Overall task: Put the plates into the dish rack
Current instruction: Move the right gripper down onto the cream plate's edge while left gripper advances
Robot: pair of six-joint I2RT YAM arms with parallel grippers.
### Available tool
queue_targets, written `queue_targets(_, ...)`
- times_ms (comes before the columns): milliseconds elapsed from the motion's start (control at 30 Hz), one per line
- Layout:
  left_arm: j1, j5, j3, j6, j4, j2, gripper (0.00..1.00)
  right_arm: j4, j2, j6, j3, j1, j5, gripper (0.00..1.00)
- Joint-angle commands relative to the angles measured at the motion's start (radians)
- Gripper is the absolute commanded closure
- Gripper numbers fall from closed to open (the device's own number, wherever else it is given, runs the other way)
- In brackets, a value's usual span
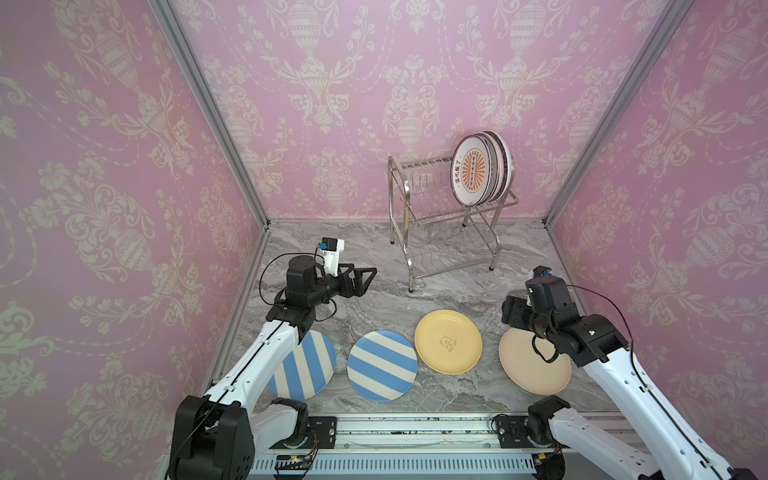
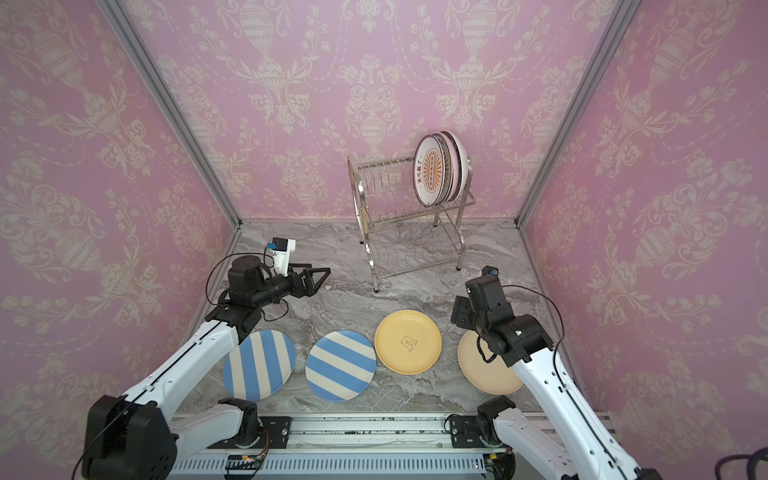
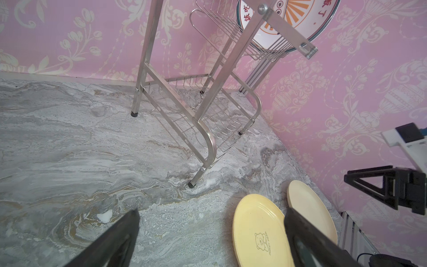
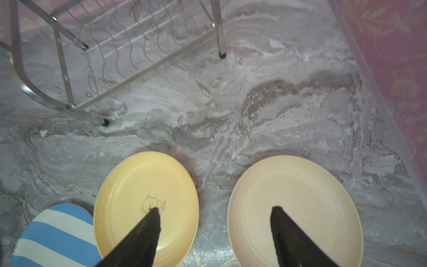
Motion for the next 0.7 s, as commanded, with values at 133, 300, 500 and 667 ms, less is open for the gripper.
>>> queue_targets(133,-0.055,0.064,-0.061,-0.021,0.096,0.001,0.01,0.043,-0.057,0.259,-0.185,0.000,-0.059,0.22)
queue_targets(300,-0.120,0.067,-0.101,-0.011,0.130,0.029,0.01,0.098,-0.005,0.284,-0.255,-0.015,-0.065,0.20)
queue_targets(500,-0.205,0.039,-0.099,0.032,0.110,0.067,0.01,0.196,0.009,0.268,-0.313,-0.063,-0.070,0.20)
queue_targets(667,-0.263,0.021,-0.082,0.032,0.118,0.123,0.01,0.226,0.039,0.235,-0.330,-0.097,-0.082,0.18)
